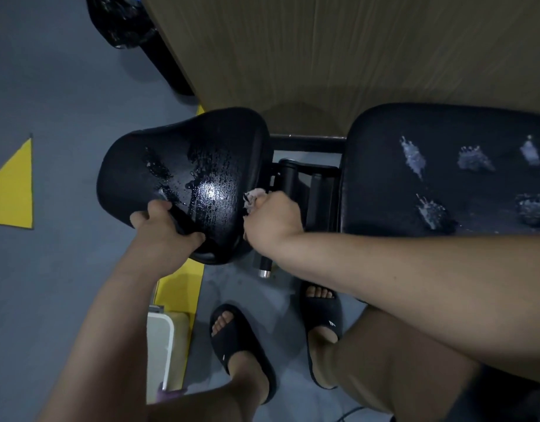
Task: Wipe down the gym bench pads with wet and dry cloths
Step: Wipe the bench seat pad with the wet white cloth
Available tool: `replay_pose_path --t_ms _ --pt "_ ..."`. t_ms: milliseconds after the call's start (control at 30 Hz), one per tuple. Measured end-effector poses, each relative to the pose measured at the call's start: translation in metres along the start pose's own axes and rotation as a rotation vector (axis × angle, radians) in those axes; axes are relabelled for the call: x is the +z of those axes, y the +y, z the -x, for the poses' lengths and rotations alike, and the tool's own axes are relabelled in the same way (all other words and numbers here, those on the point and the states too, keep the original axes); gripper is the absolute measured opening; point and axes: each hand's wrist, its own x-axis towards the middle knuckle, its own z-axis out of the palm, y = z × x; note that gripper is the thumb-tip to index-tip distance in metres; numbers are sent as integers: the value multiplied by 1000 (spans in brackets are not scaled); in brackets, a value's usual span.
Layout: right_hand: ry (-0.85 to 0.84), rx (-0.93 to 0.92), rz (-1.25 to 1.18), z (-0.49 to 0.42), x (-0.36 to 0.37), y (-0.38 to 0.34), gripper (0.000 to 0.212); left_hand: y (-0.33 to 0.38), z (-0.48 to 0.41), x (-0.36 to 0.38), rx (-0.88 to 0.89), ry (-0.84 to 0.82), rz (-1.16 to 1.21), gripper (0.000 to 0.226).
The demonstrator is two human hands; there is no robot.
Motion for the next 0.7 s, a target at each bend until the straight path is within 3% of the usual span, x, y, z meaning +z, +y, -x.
replay_pose_path --t_ms 100,200,333,467,633,700 --pt "79 64 -89 -16 -9 -7 16 -1 0 1 -1 0 12 80" --pt "70 68 -87 -19 -13 -9 33 -4 1 0 5 6 21 82" --pt "49 100 -17 0 6 1 16 -4 2 0 9 6 28 83" --pt "97 172 -59 2 18 3 15 -1 3 -2 8 0 24 81" --pt "184 121 -180 7 17 1 43 -7 8 -4 35 -11 44 80" --pt "260 95 -226 21 31 6 44 -13 10 -3 43 -12 58 81"
